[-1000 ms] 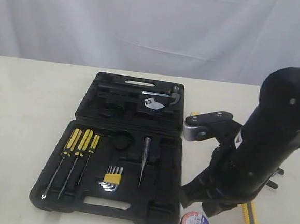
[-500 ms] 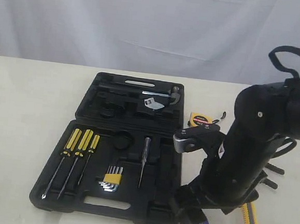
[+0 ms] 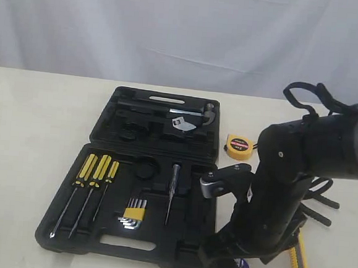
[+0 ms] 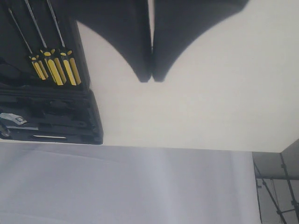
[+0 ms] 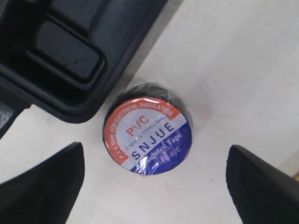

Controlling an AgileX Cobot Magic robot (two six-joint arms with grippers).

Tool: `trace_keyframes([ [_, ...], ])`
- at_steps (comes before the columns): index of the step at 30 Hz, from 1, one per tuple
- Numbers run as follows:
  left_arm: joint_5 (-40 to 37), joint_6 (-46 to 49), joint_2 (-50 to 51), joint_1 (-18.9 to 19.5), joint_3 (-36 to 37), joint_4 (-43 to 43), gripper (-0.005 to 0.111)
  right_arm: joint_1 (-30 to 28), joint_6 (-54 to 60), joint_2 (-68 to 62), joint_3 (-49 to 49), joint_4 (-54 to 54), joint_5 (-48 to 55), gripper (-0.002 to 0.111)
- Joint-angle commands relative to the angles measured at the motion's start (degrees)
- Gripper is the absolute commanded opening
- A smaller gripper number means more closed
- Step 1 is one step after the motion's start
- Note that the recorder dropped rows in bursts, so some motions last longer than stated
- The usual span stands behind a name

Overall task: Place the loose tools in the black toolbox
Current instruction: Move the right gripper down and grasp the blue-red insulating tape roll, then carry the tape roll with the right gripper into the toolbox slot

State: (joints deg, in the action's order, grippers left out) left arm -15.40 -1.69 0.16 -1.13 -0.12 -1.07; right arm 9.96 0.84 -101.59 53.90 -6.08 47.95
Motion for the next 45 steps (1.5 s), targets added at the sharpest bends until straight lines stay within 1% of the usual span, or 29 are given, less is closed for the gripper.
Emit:
trace_keyframes([
  [1, 0.0, -0.1, -0.2, -0.1, 0.1, -0.1, 0.0, 0.3, 0.4, -0.9, 0.0, 0.8, -1.3, 0.078],
  [6, 0.0, -0.1, -0.2, -0.1, 0.1, -0.1, 0.0, 0.3, 0.5, -2.7, 0.0, 0.6, -2.2, 0.078],
  [9, 0.0, -0.1, -0.2, -0.1, 0.1, -0.1, 0.0, 0.3, 0.5, -3.4, 0.0, 0.6, -3.1, 0.076],
  [11, 0.0, -0.1, -0.2, -0.1, 0.1, -0.1, 0.0, 0.3, 0.5, -3.5, 0.0, 0.6, -3.1, 0.071],
  [13, 0.0, -0.1, -0.2, -0.1, 0.1, -0.1, 0.0, 0.3, 0.5, -3.5, 0.0, 0.6, -3.1, 0.06],
  [14, 0.0, -0.1, -0.2, -0.1, 0.1, -0.1, 0.0, 0.3, 0.5, -3.5, 0.0, 0.6, -3.1, 0.05],
  [15, 0.0, -0.1, -0.2, -0.1, 0.1, -0.1, 0.0, 0.3, 0.5, -3.5, 0.0, 0.6, -3.1, 0.047],
  [16, 0.0, -0.1, -0.2, -0.1, 0.1, -0.1, 0.0, 0.3, 0.5, -3.5, 0.0, 0.6, -3.1, 0.041],
  [18, 0.0, -0.1, -0.2, -0.1, 0.1, -0.1, 0.0, 0.3, 0.0, -3.5, 0.0, 0.6, -3.0, 0.036],
  [21, 0.0, -0.1, -0.2, -0.1, 0.1, -0.1, 0.0, 0.3, -0.4, -3.5, 0.0, 0.6, -2.2, 0.035],
  [23, 0.0, -0.1, -0.2, -0.1, 0.1, -0.1, 0.0, 0.3, -0.8, -2.2, 0.0, 0.6, 0.7, 0.026],
  [26, 0.0, -0.1, -0.2, -0.1, 0.1, -0.1, 0.0, 0.3, -0.8, 1.5, 0.3, 0.6, 3.2, 0.025],
  [28, 0.0, -0.1, -0.2, -0.1, 0.1, -0.1, 0.0, 0.3, -0.8, 4.6, 2.8, 0.6, 8.0, 0.025],
  [29, 0.0, -0.1, -0.2, -0.1, 0.1, -0.1, 0.0, 0.3, -0.8, 6.0, 5.6, 0.6, 10.6, 0.025],
  [33, 0.0, -0.1, -0.2, -0.1, 0.1, -0.1, 0.0, 0.3, -1.7, 6.4, 14.9, 0.5, 14.4, 0.025],
  [38, 0.0, -0.1, -0.2, -0.1, 0.1, -0.1, 0.0, 0.3, -2.4, 0.9, 29.5, -1.0, 18.6, 0.025],
  [39, 0.0, -0.1, -0.2, -0.1, 0.1, -0.1, 0.0, 0.3, -2.4, -3.0, 35.9, -1.6, 21.0, 0.025],
  [40, 0.0, -0.1, -0.2, -0.1, 0.1, -0.1, 0.0, 0.3, -2.4, -4.6, 38.3, -1.3, 21.6, 0.025],
  [41, 0.0, -0.1, -0.2, -0.1, 0.1, -0.1, 0.0, 0.3, -2.3, -8.8, 44.1, -1.3, 22.0, 0.025],
  [42, 0.0, -0.1, -0.2, -0.1, 0.1, -0.1, 0.0, 0.3, -2.3, -10.9, 46.2, -1.3, 22.0, 0.025],
  [43, 0.0, -0.1, -0.2, -0.1, 0.1, -0.1, 0.0, 0.5, -1.9, -15.0, 51.0, -1.3, 22.0, 0.025],
  [45, 0.0, -0.1, -0.2, -0.1, 0.1, -0.1, 0.0, 1.9, -0.8, -20.3, 56.7, -1.0, 22.0, 0.025],
])
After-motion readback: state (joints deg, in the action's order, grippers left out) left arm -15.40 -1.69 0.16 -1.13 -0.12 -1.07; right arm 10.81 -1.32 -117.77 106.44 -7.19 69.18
